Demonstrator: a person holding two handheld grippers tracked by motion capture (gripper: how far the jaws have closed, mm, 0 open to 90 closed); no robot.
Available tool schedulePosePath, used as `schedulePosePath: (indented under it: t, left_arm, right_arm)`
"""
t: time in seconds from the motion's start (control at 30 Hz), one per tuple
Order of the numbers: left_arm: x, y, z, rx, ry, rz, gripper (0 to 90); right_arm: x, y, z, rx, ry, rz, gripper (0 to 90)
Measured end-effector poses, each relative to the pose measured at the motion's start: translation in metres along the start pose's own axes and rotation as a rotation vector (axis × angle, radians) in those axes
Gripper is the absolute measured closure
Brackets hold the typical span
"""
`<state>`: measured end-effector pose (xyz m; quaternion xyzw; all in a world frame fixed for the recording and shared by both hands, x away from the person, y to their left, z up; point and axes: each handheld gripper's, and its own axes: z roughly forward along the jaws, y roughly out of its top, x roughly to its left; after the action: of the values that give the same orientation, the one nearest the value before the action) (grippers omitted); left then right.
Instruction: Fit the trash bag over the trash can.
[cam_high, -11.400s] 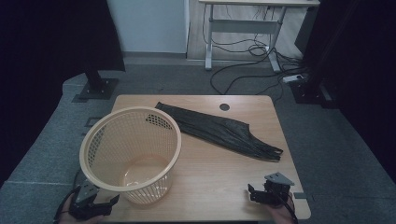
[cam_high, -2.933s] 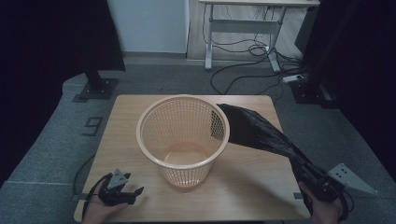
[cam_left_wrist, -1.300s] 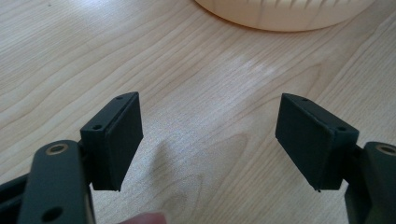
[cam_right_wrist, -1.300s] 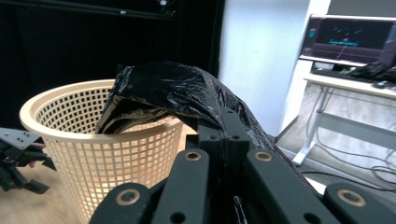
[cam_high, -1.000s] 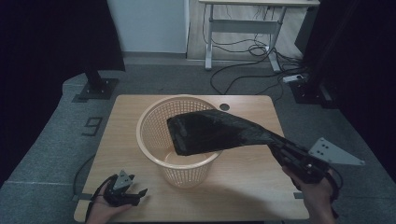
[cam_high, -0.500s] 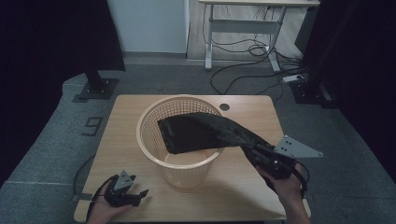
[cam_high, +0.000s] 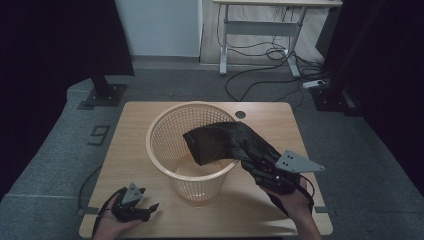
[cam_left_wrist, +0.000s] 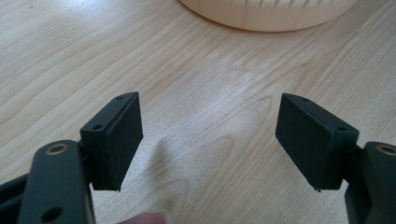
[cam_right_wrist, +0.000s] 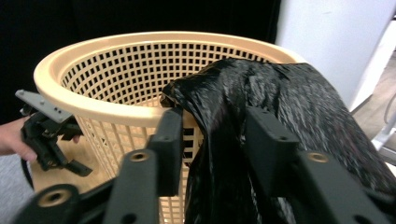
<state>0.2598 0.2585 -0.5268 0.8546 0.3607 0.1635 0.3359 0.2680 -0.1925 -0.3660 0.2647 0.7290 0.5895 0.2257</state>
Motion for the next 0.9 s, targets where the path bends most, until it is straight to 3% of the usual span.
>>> schedulePosePath:
  t: [0.07,0.1,0.23,0.33,0.6,0.77,0.9]
  left_arm:
    - [0.000,0.000,0.000,0.002,-0.001,0.000,22.5]
    - [0.000,0.000,0.000,0.002,-0.003,0.000,22.5]
    - [0.000,0.000,0.000,0.003,-0.003,0.000,22.6]
    - [-0.001,0.000,-0.001,0.001,-0.002,0.001,22.6]
    - [-0.001,0.000,0.000,0.004,-0.001,0.000,22.5]
    - [-0.002,0.002,-0.001,-0.005,-0.010,0.000,22.5]
    - [-0.003,0.002,-0.001,-0.004,-0.014,-0.004,22.4]
  right_arm:
    - [0.000,-0.001,-0.003,-0.005,-0.003,0.000,51.8]
    - [0.001,-0.004,-0.009,-0.020,-0.012,0.005,40.2]
    - [0.000,-0.010,-0.026,-0.021,-0.010,0.020,32.3]
    - [-0.003,-0.019,-0.039,-0.018,-0.016,0.035,30.5]
    - [-0.016,-0.049,-0.068,0.002,-0.087,0.079,29.6]
    - [-0.022,-0.069,-0.073,0.060,-0.126,0.085,29.8]
    - [-0.031,-0.079,-0.073,0.067,-0.163,0.127,31.1]
